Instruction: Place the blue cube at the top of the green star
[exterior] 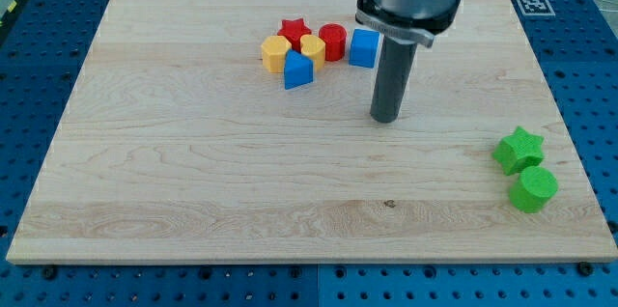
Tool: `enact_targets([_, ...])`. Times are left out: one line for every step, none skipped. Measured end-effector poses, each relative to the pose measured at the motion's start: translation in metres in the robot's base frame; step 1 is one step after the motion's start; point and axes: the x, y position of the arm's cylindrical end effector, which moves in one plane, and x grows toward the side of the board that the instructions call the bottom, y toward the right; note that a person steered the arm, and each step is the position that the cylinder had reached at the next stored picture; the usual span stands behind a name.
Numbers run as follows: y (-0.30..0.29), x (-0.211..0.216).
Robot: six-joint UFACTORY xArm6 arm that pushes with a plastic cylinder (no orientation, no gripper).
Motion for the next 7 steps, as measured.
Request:
enact_targets([0.0,-0.009])
enact_targets([-0.01,-0.014])
enact_targets([-0.039,-0.034])
enact_targets([-0.05,-0.072])
enact_targets([-0.05,-0.09])
enact_targets([-0.051,-0.108])
enact_targets([-0.038,-0.11])
